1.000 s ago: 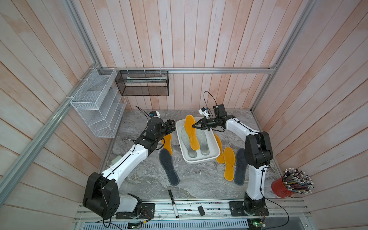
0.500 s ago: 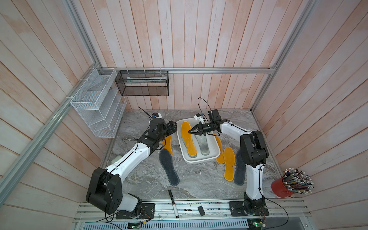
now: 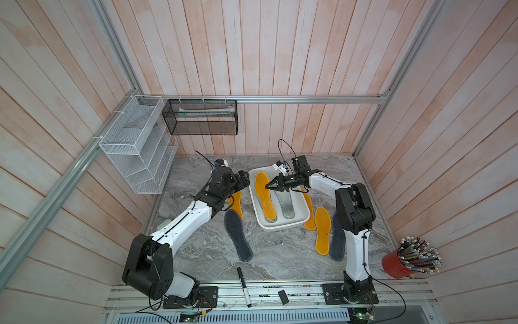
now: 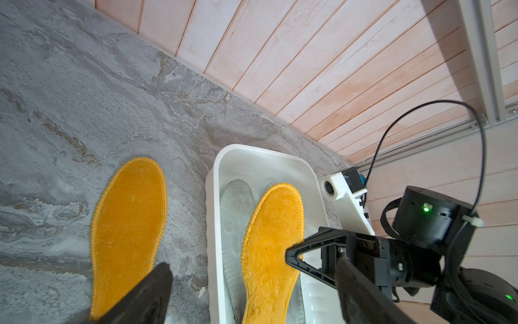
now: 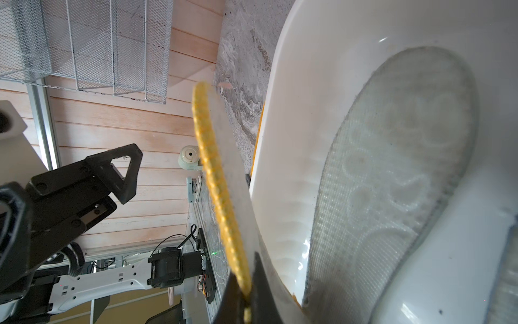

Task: Put the insoles into the storage box
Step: Place the insole in the storage box.

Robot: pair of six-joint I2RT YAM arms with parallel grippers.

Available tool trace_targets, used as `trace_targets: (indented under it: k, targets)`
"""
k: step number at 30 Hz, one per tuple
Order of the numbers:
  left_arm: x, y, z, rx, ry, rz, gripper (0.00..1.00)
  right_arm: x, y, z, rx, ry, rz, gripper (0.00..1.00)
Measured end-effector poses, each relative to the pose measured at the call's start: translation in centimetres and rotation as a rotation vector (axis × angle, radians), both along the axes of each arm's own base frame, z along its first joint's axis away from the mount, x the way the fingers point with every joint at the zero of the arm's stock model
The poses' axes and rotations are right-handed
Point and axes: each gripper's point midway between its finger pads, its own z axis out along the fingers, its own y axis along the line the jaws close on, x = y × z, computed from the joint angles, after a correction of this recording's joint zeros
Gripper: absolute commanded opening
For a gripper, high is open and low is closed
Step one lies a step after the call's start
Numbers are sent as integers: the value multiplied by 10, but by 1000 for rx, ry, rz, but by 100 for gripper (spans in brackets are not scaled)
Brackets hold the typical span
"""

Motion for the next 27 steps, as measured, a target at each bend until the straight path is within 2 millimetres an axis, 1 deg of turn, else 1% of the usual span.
trace_targets:
  k: [2,8,10,17,27]
  targets:
    - [0,0,0,0,0,0,92,1,0,-4,-5,-1,-1,0]
    - [1,-1,-5,4,8,0,92,9,0,-28,-44,2,-5,0]
    - [2,-1,-7,6,14,0,92,11,0,-32,-56,-2,-9,0]
    - [2,-2,-9,5,19,-6,93,19,-3,-35,-85,-30,-25,0]
    - [2,-2,-9,2,21,-10,94,27,-5,-50,-138,-33,-44,0]
